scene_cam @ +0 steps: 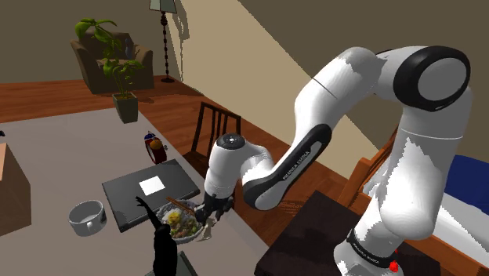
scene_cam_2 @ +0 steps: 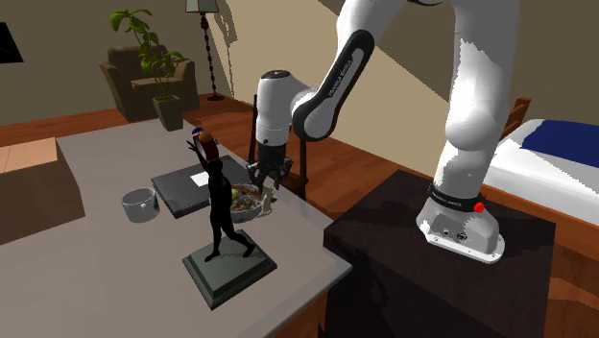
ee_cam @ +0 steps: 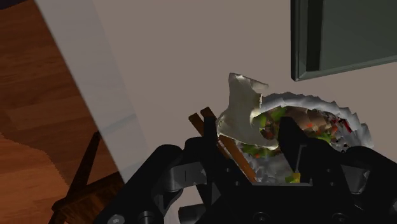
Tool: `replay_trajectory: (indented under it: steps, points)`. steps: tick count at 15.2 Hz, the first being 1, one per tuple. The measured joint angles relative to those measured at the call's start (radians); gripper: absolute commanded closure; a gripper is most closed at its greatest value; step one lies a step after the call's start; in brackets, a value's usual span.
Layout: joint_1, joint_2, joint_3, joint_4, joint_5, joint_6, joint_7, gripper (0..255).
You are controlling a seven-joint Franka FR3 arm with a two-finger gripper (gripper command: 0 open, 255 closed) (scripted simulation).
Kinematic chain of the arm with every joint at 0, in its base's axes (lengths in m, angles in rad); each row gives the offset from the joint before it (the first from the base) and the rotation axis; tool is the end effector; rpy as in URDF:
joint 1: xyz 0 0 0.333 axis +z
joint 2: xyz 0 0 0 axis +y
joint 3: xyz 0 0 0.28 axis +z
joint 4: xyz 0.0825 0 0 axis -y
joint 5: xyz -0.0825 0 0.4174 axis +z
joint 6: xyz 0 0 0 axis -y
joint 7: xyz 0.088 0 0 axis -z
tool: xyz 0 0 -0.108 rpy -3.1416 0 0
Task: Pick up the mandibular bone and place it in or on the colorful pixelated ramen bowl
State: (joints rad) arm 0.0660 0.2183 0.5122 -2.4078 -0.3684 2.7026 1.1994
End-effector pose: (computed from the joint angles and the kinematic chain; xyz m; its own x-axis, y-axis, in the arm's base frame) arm 0.4206 0.3023 0.1801 0.9437 -0.3087 0.1187 -0.3025 -0.9507 -0.0680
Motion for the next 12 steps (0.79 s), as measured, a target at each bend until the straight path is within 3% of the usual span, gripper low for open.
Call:
replay_trajectory:
  steps: [6, 12]
  points:
    - [-0.034, -0.081, 0.048, -0.004, 0.109, -0.060, -0.083, 255]
    - [-0.040, 0.052, 0.003, 0.207, 0.057, -0.156, -0.120, 255]
